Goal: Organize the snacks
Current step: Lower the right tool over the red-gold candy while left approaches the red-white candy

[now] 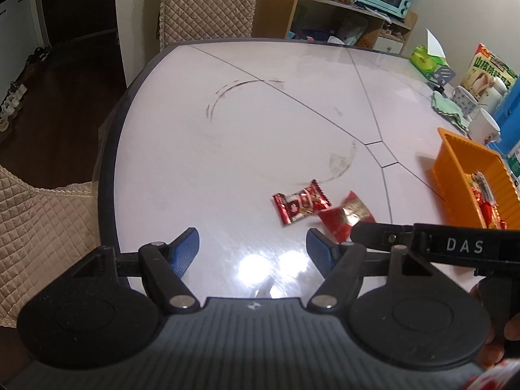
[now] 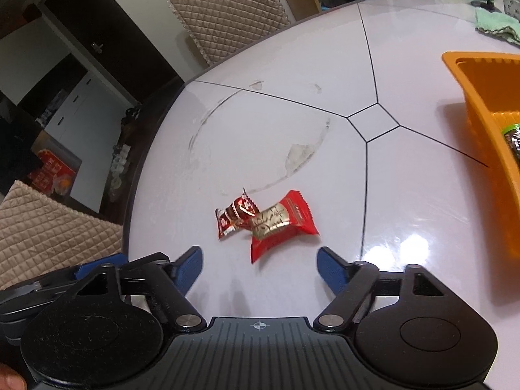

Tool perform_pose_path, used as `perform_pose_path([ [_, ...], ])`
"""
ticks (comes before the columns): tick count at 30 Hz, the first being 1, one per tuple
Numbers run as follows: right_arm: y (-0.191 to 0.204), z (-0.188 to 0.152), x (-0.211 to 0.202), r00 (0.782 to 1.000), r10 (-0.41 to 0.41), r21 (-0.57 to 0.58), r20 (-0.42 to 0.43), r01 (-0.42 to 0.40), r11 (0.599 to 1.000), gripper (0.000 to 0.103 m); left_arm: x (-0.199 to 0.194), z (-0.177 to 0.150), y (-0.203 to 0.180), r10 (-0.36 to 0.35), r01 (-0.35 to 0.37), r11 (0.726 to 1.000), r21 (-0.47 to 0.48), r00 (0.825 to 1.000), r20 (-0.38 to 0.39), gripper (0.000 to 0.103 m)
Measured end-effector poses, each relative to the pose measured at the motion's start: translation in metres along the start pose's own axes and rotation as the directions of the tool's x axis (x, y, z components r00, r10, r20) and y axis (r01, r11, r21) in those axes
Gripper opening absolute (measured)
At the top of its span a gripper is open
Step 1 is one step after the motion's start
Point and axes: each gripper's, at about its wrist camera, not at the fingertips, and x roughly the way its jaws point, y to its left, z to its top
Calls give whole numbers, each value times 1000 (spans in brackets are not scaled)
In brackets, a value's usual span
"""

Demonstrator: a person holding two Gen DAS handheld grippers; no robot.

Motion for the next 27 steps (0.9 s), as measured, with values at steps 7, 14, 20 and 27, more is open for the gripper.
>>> perform_pose_path([
  [7,-6,8,17,1000,-5,58,-26,6,998,67,16,6,7,6,-7,1000,-3,1000,-20,70],
  [14,-10,21,30,999,-34,66,-21,35,997,67,25,11,6,2,-2,1000,15,1000,-24,70],
  [20,-9,27,34,995,-95,-43,-28,94,995,66,34,14,-1,0,2,997,72,1000,-20,70],
  [27,3,18,35,994,-107,-135,-28,102,986,54,42,18,-5,-1,4,993,117,1000,-24,70],
])
